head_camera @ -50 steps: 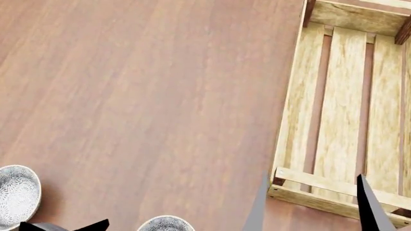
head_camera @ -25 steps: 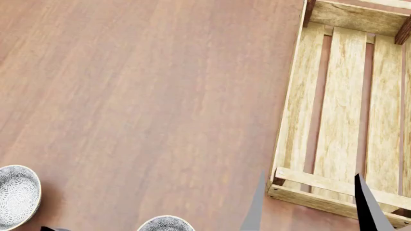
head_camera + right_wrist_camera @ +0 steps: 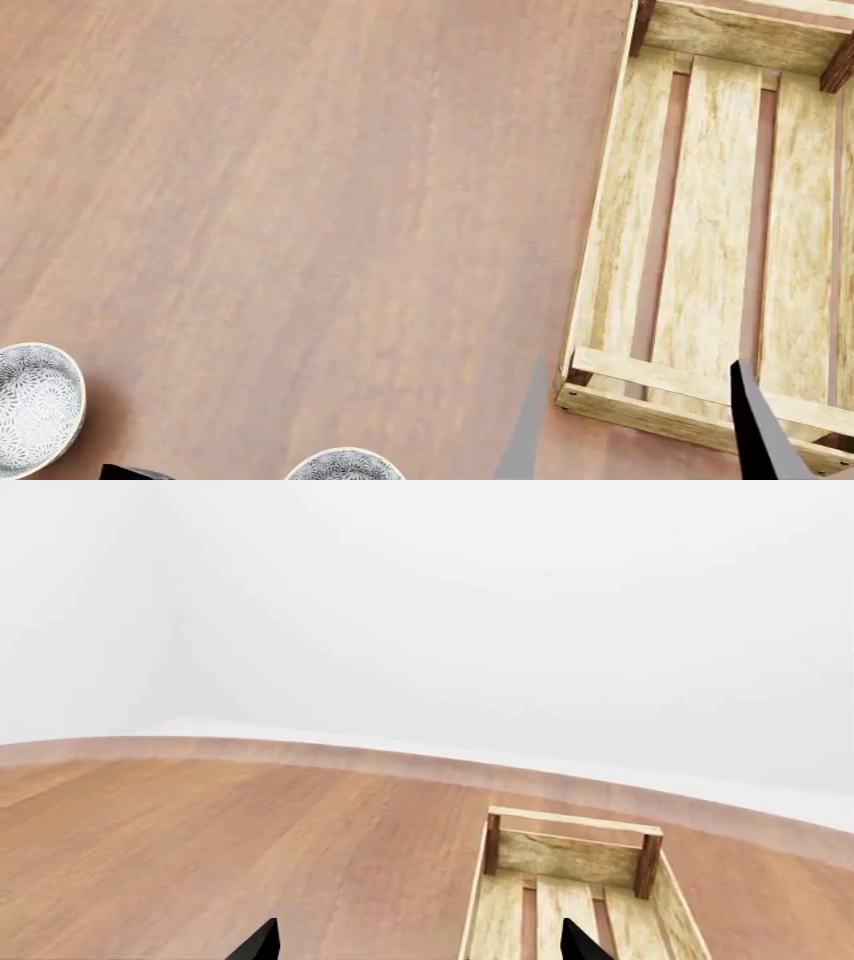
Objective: Stack the right bowl on the left bowl and place them in the tray.
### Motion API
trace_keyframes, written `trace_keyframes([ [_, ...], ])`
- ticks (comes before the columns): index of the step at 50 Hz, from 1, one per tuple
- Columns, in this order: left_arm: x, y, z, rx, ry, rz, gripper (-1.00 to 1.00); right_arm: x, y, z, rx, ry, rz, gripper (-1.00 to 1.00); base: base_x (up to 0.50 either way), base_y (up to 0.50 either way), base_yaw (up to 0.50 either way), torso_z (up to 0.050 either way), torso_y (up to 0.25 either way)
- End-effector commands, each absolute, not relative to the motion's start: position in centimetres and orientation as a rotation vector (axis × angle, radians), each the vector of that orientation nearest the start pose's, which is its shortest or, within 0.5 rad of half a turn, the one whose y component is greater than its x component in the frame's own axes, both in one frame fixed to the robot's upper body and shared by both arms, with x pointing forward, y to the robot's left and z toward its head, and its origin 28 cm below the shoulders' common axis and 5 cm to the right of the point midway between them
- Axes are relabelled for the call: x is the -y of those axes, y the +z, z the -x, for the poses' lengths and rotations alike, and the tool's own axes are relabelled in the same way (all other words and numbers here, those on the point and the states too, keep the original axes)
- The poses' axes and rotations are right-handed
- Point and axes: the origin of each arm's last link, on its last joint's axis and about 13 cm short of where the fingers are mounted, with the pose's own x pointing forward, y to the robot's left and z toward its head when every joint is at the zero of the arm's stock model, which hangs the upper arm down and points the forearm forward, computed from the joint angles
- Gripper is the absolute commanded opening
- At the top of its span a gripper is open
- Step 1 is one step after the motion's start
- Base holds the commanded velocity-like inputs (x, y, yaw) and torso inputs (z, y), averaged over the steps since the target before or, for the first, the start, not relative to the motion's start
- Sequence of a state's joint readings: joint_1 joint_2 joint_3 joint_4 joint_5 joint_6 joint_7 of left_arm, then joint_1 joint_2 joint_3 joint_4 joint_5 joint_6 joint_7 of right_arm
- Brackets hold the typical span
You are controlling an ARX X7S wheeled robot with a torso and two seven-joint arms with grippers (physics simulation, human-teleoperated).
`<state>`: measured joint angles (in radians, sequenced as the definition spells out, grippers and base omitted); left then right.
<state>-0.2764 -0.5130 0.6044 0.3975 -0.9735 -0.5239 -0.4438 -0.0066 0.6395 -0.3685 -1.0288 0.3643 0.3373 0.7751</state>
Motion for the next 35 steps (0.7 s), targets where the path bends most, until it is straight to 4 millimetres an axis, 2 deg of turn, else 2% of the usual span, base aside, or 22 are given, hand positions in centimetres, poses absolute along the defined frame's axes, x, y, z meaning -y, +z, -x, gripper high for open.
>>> trace_keyframes([
  [1, -17.6, 7.6, -20.4, -0.401, -0.436, 0.162, 1.0, 9.4, 16.8, -13.4, 0.43, -0.01, 0.018, 1.0, 0.0, 0.0, 0.0, 0.0, 0.0],
  [18, -17.9, 6.5, -21.5, -0.421, -0.429, 0.183, 1.0, 9.2, 16.6, -13.5, 0.422, 0.007, 0.024, 1.0, 0.0, 0.0, 0.0, 0.0, 0.0],
  [35, -17.5, 6.4, -21.8, -0.433, -0.435, 0.177, 1.0, 9.2, 16.6, -13.5, 0.421, 0.011, 0.025, 1.0, 0.0, 0.0, 0.0, 0.0, 0.0],
])
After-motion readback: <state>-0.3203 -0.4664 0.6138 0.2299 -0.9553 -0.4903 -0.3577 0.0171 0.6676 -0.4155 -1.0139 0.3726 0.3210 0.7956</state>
